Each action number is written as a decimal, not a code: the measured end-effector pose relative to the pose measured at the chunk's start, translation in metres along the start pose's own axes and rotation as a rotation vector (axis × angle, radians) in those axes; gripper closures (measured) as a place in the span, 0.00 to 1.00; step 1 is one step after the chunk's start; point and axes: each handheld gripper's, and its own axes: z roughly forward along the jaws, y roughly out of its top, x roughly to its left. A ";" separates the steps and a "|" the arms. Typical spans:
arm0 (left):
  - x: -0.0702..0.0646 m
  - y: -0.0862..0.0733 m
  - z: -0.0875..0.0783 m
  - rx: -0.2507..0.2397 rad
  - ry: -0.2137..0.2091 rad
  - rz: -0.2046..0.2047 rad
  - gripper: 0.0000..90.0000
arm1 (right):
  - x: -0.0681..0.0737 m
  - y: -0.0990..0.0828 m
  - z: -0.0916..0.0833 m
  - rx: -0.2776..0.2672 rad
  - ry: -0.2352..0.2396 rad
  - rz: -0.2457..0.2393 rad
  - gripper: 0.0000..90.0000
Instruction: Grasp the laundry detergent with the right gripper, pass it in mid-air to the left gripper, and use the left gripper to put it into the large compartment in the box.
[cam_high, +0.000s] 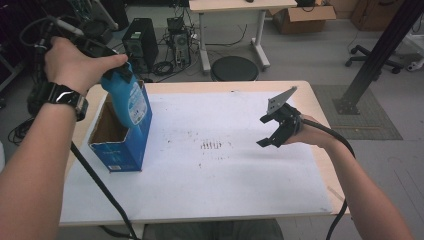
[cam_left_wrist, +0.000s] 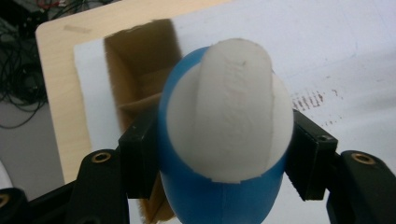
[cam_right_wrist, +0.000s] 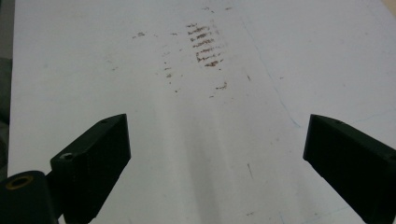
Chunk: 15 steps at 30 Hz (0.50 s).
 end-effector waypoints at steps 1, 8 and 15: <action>0.005 -0.001 -0.001 -0.006 0.003 -0.017 0.42 | 0.000 -0.001 0.000 0.001 0.002 0.000 0.08; 0.027 -0.006 0.001 0.002 0.040 -0.099 0.42 | -0.002 -0.004 -0.001 0.010 0.000 0.008 0.08; 0.042 -0.016 0.016 0.024 0.063 -0.140 0.42 | -0.002 -0.008 0.000 0.025 0.004 0.005 0.08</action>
